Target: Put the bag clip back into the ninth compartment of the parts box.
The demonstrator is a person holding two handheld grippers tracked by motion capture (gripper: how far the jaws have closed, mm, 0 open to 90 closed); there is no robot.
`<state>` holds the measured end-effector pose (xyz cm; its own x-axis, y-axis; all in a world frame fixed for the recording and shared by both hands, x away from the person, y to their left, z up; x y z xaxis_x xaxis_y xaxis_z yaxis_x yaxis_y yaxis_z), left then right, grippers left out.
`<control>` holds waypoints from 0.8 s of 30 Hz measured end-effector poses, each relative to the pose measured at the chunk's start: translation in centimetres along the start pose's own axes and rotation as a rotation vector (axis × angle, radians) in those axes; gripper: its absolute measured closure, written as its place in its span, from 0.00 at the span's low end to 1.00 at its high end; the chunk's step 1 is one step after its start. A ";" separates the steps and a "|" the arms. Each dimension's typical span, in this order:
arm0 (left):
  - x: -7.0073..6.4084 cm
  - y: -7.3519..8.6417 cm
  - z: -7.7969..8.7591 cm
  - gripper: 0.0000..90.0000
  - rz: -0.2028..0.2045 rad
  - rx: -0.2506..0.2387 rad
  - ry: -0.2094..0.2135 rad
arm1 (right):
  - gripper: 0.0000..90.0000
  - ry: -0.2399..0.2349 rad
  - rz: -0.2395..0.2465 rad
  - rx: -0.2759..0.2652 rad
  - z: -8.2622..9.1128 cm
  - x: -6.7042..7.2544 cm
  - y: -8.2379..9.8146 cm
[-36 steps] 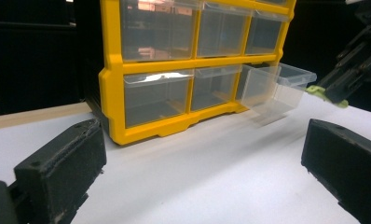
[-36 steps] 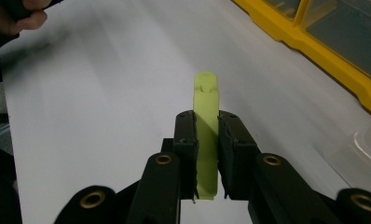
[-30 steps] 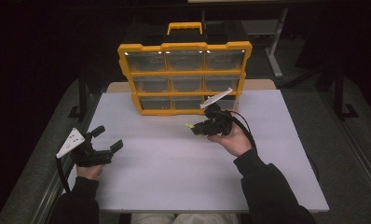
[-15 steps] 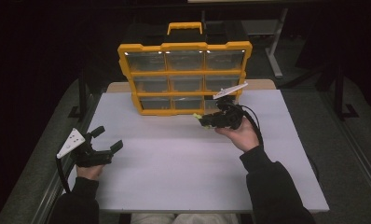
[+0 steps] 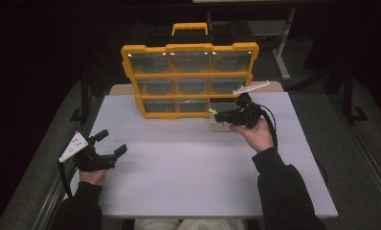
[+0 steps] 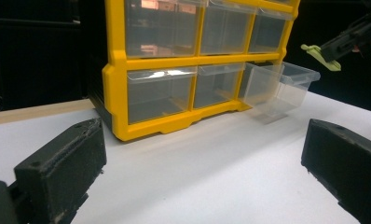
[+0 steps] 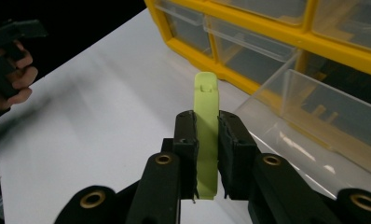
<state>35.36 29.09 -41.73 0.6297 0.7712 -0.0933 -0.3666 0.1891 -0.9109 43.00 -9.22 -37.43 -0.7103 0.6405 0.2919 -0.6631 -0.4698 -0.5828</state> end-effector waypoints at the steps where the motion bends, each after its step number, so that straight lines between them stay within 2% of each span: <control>1: 0.0 0.0 0.0 0.00 -0.001 0.001 0.002 | 0.86 0.003 -0.004 -0.005 0.1 -0.2 0.0; 7: -0.1 0.0 -0.1 0.00 -0.001 0.000 0.004 | 0.86 0.006 -0.040 -0.047 0.9 -1.1 0.0; 14: -0.1 0.0 0.0 0.00 0.000 0.000 0.004 | 0.86 0.007 -0.082 -0.075 1.0 -2.3 0.0; 24: -0.3 0.1 -0.4 0.00 -0.004 0.009 0.013 | 0.86 0.045 -0.148 -0.123 1.5 -4.3 0.1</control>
<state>35.39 28.69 -41.96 0.6400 0.7625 -0.0951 -0.3703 0.1977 -0.9076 45.66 -12.88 -37.62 -0.5938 0.7251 0.3488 -0.7240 -0.2923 -0.6249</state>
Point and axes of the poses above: each handheld gripper's, and its own axes: z roughly backward along the jaws, y roughly out of its underside, x roughly to its left, the point moved 7 cm from there along -z, roughly forward along the jaws, and after that the axes turned 15 degrees about x, right-handed, at the moved point
